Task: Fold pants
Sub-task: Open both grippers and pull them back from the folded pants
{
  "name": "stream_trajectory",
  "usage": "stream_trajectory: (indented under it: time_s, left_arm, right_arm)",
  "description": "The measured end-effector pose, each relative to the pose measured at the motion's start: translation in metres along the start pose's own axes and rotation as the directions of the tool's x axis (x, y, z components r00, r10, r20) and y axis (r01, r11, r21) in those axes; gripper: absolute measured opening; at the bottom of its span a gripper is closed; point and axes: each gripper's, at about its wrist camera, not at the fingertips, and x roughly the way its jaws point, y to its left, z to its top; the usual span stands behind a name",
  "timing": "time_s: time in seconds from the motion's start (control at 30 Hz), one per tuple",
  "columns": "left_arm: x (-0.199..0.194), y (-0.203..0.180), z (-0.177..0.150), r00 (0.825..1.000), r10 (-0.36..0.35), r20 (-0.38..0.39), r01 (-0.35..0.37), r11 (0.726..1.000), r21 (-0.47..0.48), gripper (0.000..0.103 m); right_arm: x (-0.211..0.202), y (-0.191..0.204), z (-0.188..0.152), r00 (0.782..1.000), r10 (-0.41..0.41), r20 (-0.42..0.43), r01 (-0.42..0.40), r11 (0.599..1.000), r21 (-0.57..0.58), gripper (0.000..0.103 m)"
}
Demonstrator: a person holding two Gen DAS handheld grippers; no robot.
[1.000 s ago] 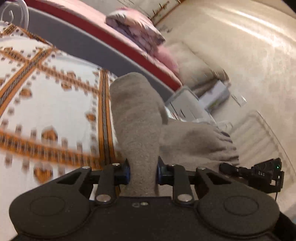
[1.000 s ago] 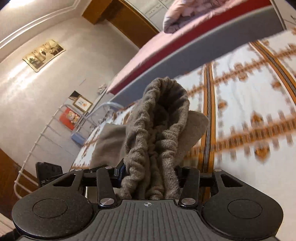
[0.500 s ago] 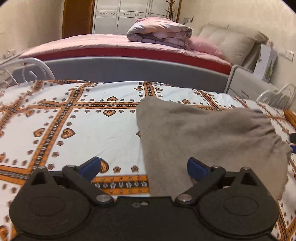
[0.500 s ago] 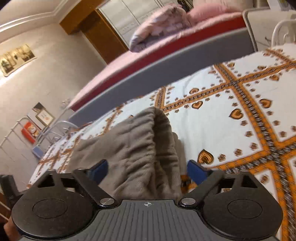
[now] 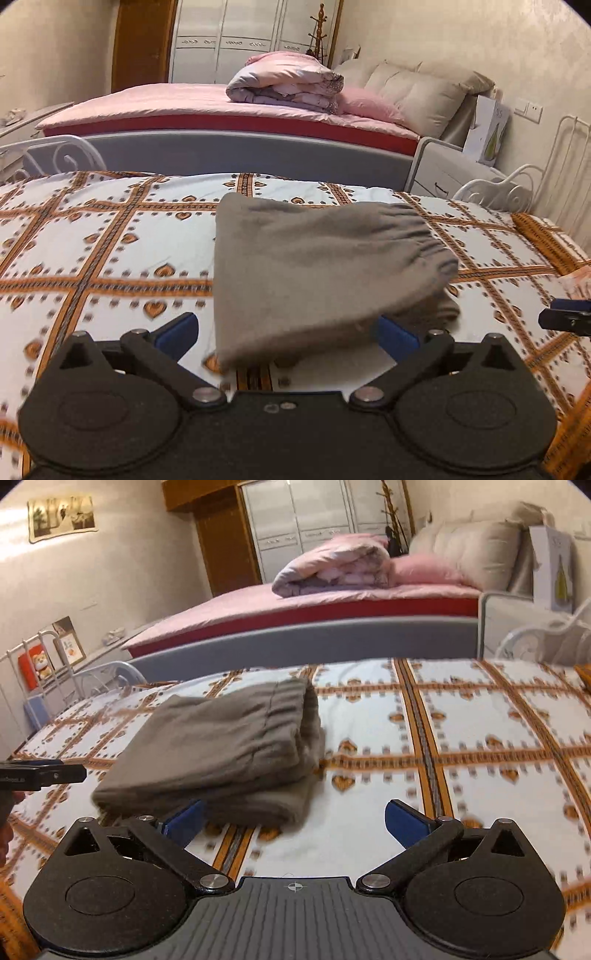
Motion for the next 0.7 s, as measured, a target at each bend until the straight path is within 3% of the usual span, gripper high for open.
stream_trajectory:
  time_s: [0.2,0.47,0.7]
  left_arm:
    - [-0.05,-0.002,-0.021,0.997,0.063,0.047,-0.065,0.997,0.039,0.097]
    - [-0.118,-0.02,-0.055,0.989,0.044,0.139,-0.058,0.994,0.098,0.097]
    - [-0.146,-0.026,-0.079,0.988,0.037,0.15,-0.053,0.994,0.1,0.097]
  right_arm:
    - [-0.055,0.017,-0.02,0.995,-0.077,0.058,0.077,0.997,0.002,0.103]
    - [-0.129,0.039,-0.058,0.984,-0.032,0.175,0.02,0.997,0.074,0.103]
    - [-0.147,0.078,-0.075,0.978,-0.04,0.206,0.061,0.993,-0.097,0.103]
